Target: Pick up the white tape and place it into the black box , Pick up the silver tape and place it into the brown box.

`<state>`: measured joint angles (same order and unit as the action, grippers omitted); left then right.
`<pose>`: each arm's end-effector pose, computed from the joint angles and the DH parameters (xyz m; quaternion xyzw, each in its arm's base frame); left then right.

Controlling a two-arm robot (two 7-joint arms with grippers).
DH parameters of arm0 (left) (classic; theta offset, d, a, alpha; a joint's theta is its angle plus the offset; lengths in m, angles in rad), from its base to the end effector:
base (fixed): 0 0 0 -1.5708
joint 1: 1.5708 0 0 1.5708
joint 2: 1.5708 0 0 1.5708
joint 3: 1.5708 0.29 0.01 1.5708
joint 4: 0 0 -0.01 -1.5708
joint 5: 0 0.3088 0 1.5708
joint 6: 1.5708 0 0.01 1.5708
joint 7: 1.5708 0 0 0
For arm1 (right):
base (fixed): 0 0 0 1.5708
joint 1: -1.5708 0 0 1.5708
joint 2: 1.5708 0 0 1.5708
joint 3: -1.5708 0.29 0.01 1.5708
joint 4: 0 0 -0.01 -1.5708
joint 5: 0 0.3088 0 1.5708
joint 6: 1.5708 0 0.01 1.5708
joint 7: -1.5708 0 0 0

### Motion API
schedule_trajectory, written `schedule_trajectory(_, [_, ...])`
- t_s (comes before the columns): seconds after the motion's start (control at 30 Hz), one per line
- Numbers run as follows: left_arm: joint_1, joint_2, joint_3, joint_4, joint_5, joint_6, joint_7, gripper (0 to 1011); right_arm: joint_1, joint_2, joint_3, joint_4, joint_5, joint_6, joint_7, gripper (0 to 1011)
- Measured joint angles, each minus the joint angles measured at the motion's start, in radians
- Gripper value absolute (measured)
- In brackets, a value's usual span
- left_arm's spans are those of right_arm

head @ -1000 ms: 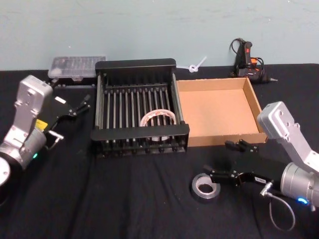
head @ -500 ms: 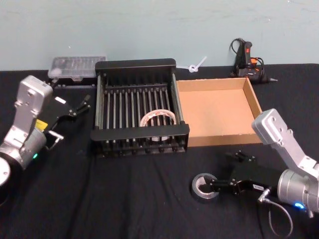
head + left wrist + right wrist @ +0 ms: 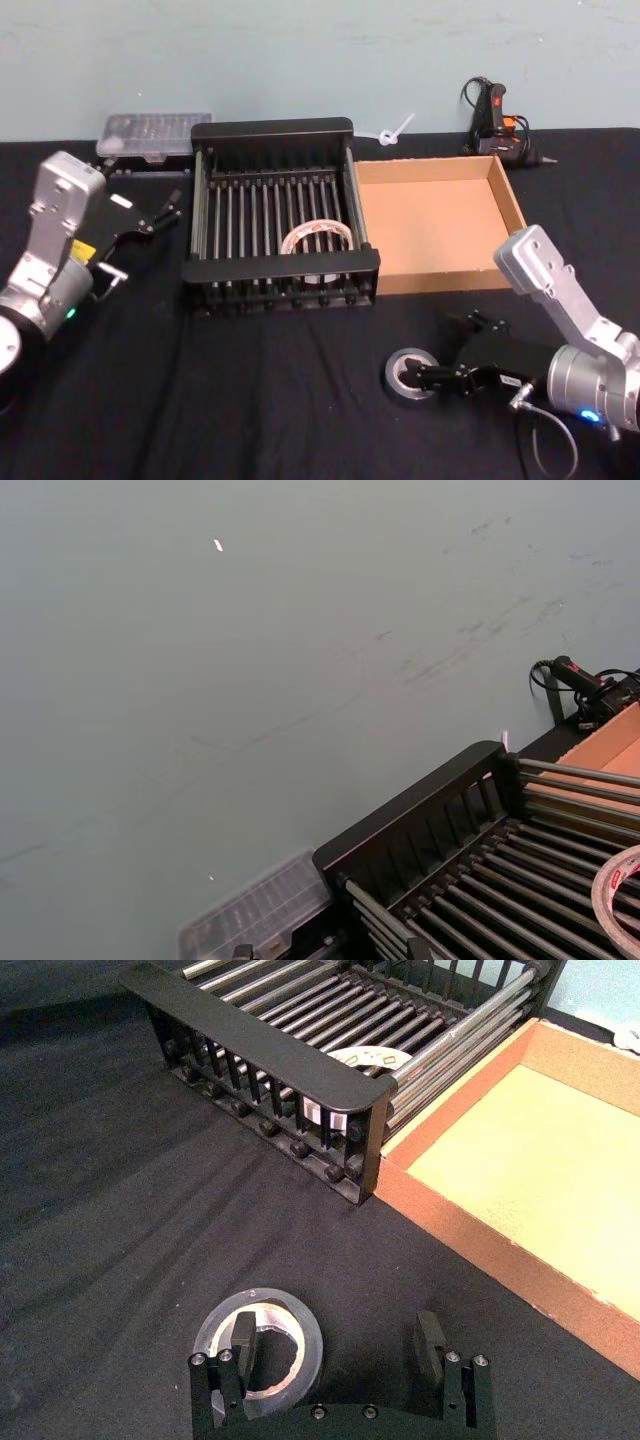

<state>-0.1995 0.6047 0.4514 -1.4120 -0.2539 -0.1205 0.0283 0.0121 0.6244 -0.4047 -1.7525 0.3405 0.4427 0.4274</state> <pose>0.3581 0.0827 -0.3023 0.1415 -0.1325 0.5799 0.7913 0.3016 -0.0391 -0.2719 -0.2591 0.0957 -0.3539 0.8936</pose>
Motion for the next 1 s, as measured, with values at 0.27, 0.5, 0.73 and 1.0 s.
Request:
schedule_trajectory(0.27, [0.000, 0.000, 0.000, 0.000, 0.000, 0.000, 0.000, 1001, 0.009, -0.006, -0.008, 0.011, -0.003, 0.004, -0.002, 1002])
schedule_trajectory(0.5, [0.000, 0.000, 0.000, 0.000, 0.000, 0.000, 0.000, 1001, 0.016, -0.010, -0.014, 0.020, -0.007, 0.007, -0.003, 1002])
schedule_trajectory(0.73, [0.000, 0.000, 0.000, 0.000, 0.000, 0.000, 0.000, 1001, 0.021, -0.012, -0.019, 0.029, -0.011, 0.012, -0.002, 1003])
schedule_trajectory(1.0, [0.000, 0.000, 0.000, 0.000, 0.000, 0.000, 0.000, 1002, 0.022, -0.013, -0.021, 0.033, -0.014, 0.014, -0.002, 1002])
